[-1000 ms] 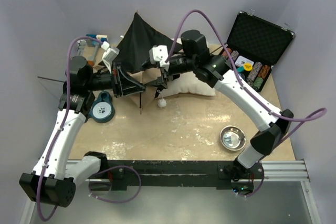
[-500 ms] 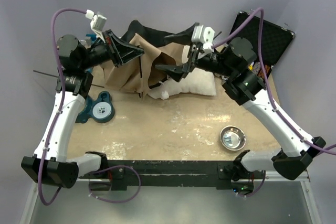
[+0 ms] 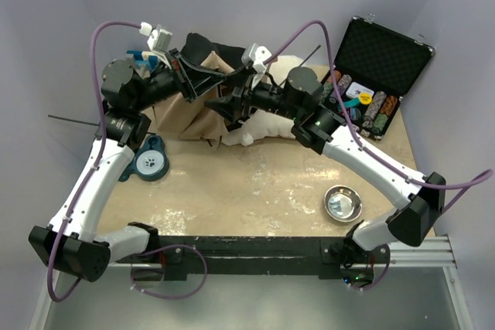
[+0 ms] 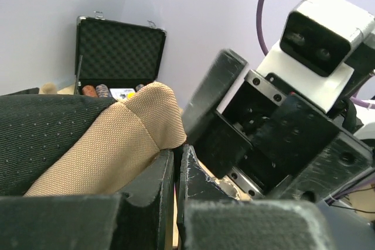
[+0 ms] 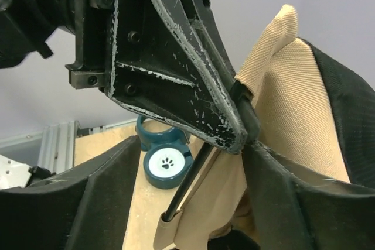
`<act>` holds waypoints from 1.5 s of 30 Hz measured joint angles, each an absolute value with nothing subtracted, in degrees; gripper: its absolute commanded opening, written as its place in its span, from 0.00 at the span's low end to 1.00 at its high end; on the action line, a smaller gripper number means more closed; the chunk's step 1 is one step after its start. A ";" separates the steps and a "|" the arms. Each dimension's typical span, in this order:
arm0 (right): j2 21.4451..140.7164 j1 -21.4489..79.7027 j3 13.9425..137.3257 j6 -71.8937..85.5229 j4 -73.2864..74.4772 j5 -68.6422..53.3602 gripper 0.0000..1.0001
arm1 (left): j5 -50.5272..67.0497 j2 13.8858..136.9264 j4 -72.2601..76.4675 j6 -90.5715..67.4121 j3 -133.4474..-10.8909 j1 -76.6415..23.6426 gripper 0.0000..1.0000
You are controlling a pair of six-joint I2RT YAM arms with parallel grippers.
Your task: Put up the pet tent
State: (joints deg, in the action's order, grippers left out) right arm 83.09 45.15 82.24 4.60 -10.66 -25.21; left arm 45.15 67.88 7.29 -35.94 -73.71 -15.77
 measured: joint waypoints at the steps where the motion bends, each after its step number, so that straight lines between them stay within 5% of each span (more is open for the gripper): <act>1: 83.24 45.39 82.24 4.56 -10.76 -24.91 0.43 | 44.45 67.72 7.03 -35.40 -73.71 -16.05 0.00; 4: 84.05 45.60 82.28 4.89 -11.31 -22.28 0.05 | 42.76 67.53 5.45 -33.82 -73.71 -16.19 0.13; 5: 84.18 45.52 82.28 5.37 -11.18 -21.45 0.00 | 42.26 67.53 4.58 -33.15 -73.89 -16.21 0.23; 13: 84.23 41.21 82.39 10.20 -10.85 -17.21 0.00 | 49.80 72.27 -5.32 -27.90 -90.06 -5.65 0.99; 16: 83.68 36.93 82.35 11.70 -11.25 -19.05 0.00 | 58.46 72.36 -1.13 -31.20 -92.82 5.54 0.99; 20: 81.01 32.05 80.99 13.23 -11.29 -19.07 0.00 | 70.06 69.65 27.20 -53.63 -84.79 16.73 0.99; 27: 75.50 24.60 75.33 15.25 -11.05 -20.25 0.00 | 75.75 69.25 54.96 -79.55 -80.79 34.20 1.00; 37: 73.76 15.86 72.10 18.13 -10.52 -16.38 0.00 | 74.52 72.77 61.19 -86.43 -89.67 47.11 1.00; 45: 74.43 8.82 72.07 18.33 -10.37 -16.03 0.00 | 74.76 74.78 65.78 -89.23 -83.81 52.88 0.96</act>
State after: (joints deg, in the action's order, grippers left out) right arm 74.43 8.82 72.07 18.33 -10.37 -16.03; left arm 74.76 74.78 65.78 -89.23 -83.81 52.88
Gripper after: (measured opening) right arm 0.036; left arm 0.993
